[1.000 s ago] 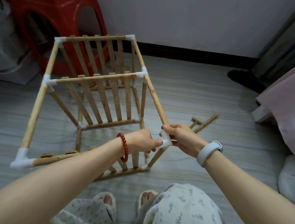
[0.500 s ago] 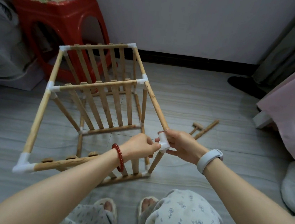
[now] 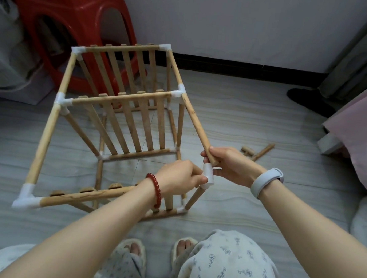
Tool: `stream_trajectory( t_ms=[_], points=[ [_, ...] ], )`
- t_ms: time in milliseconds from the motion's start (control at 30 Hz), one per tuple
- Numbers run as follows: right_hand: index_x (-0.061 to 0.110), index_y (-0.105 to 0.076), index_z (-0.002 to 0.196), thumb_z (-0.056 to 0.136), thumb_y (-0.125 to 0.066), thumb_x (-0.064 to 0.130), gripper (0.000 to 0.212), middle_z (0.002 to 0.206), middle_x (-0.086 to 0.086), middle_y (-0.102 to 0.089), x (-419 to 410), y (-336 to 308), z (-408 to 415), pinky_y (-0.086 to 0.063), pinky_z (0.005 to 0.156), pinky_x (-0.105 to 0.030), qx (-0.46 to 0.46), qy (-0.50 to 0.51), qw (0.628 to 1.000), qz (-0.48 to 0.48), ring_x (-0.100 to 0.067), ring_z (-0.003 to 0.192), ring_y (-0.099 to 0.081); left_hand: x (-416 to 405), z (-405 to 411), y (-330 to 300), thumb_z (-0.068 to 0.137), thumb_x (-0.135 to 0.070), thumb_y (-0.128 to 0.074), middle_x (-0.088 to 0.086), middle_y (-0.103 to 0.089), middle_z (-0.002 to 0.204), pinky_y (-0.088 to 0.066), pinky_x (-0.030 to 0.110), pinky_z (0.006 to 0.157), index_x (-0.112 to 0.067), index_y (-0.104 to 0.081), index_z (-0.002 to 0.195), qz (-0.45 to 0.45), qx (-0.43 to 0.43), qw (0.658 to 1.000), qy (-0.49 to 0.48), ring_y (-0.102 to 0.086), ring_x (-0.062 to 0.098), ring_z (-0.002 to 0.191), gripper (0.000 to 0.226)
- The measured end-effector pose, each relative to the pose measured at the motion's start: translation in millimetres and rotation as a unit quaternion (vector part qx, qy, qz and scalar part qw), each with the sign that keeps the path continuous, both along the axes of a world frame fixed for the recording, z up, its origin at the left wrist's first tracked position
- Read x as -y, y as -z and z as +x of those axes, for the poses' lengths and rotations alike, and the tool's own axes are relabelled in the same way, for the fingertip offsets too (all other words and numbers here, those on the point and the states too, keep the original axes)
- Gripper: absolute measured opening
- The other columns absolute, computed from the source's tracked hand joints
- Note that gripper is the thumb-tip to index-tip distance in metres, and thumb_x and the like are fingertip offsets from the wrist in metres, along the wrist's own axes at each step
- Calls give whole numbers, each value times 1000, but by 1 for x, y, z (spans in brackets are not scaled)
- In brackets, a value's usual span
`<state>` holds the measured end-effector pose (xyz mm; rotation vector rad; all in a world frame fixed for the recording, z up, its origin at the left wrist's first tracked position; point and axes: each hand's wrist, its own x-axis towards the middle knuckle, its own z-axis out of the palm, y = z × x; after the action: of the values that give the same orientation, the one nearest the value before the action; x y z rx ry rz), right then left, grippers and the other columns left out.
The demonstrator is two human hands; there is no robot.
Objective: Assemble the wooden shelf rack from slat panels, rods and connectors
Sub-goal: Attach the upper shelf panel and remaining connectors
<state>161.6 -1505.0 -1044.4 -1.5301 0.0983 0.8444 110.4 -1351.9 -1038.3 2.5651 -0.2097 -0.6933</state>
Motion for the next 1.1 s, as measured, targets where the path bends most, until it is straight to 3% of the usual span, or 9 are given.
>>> stream_trajectory(
  t_ms=[167,300,367,467,567,733,833,900,1100],
  points=[
    [8,-54,107,97,-49,29,24,87,-5,-57,-7,8,-19,-50,70,-28,50,-30,998,-27,-17,82,-57,-10,0,1,94,-49,-48,-12,-64,79,-51,31,76,-32,-66,91,-56,-37,997,27,-59,8,80,25],
    [8,-53,93,91,-59,22,16,80,-8,-58,-14,19,-35,-48,73,-35,135,20,987,-82,-20,75,-57,-19,-9,6,89,-53,-52,-4,-63,74,-47,28,63,-22,-64,88,-36,0,999,36,-57,10,67,33],
    [9,-52,89,90,-62,25,19,78,-8,-56,-13,24,-43,-48,74,-34,127,18,989,-70,-20,74,-57,-26,-16,11,88,-49,-57,-5,-61,71,-44,26,59,-19,-66,89,-52,12,998,28,-55,9,64,30],
    [12,-48,80,94,-53,31,24,75,-10,-50,-15,26,-50,-46,75,-35,118,0,991,-59,-22,73,-53,-34,-22,16,88,-47,-58,-10,-56,66,-44,27,59,-23,-62,81,-62,47,997,24,-52,6,62,25],
    [14,-43,74,99,-42,30,30,72,-12,-48,-18,24,-47,-39,71,-34,165,-59,976,-128,-22,71,-46,-36,-21,19,88,-41,-61,-11,-56,69,-43,25,61,-22,-60,84,-52,78,994,47,-54,8,67,19],
    [12,-45,82,100,-37,33,29,74,-8,-53,-15,23,-47,-37,55,-14,208,-105,954,-190,-15,67,-45,-40,-15,21,86,-30,-65,-11,-56,77,-45,26,68,-26,-54,85,-51,74,994,63,-54,11,76,11],
    [13,-48,80,100,-37,32,29,75,-2,-54,-18,25,-52,-39,59,-15,247,-137,933,-221,-14,70,-48,-39,-10,20,85,-26,-65,-6,-61,87,-48,28,73,-20,-60,95,-67,60,995,49,-56,12,83,12],
    [12,-50,81,100,-36,31,31,80,-3,-54,-22,26,-55,-42,67,-22,267,-153,924,-229,-15,73,-51,-40,-7,18,84,-21,-63,-5,-61,92,-48,26,75,-17,-62,105,-78,56,995,41,-56,12,86,21],
    [11,-53,99,99,-36,40,33,91,-1,-59,-18,25,-69,-39,68,-14,259,-179,918,-241,-12,82,-54,-44,-12,19,83,-48,-61,-9,-60,88,-48,30,72,-25,-59,99,23,150,987,52,-54,11,82,28]
  ],
)
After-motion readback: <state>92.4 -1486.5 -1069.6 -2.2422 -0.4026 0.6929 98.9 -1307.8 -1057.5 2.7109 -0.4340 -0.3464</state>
